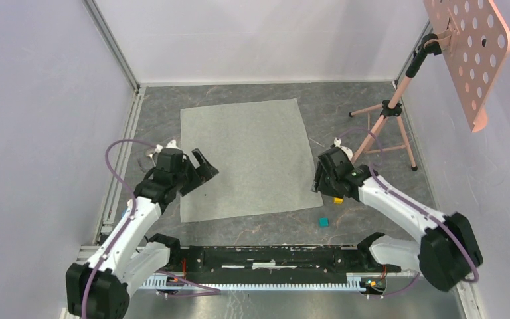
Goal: Fold the napkin into a case and place the utensils inside
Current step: Pick up the flattened napkin from the center of the board.
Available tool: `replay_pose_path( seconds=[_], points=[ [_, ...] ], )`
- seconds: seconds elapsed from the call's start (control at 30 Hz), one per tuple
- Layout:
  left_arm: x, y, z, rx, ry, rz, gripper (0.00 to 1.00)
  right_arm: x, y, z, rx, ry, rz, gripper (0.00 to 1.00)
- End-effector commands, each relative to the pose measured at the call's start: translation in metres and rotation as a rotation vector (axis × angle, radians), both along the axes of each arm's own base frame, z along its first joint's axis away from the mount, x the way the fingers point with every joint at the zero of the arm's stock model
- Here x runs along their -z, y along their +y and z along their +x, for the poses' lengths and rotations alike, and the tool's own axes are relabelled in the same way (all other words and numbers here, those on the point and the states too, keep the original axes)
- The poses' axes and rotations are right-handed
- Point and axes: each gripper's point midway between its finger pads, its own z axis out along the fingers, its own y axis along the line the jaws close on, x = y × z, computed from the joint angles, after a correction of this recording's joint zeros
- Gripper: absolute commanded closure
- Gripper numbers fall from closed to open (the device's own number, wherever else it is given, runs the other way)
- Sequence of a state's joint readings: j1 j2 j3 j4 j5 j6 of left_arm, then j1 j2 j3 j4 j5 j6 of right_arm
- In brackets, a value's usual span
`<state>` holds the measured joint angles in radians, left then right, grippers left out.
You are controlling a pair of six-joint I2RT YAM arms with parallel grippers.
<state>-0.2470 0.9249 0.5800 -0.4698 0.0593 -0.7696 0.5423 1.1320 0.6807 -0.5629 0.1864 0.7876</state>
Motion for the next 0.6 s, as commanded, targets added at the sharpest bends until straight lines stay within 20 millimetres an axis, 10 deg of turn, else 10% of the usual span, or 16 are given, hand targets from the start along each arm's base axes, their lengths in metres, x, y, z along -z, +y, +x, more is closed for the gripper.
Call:
replay_pose_path(
  seconds=[0.0, 0.57],
  points=[
    [-0.065, -0.008, 0.005, 0.135, -0.189, 0.004, 0.0, -0.003, -0.002, 0.0, 0.093, 0.079, -0.025, 0.43],
    [-0.092, -0.005, -0.004, 0.186, -0.258, 0.044, 0.0, 0.036, -0.014, -0.02, 0.187, 0.251, -0.118, 0.46]
  ],
)
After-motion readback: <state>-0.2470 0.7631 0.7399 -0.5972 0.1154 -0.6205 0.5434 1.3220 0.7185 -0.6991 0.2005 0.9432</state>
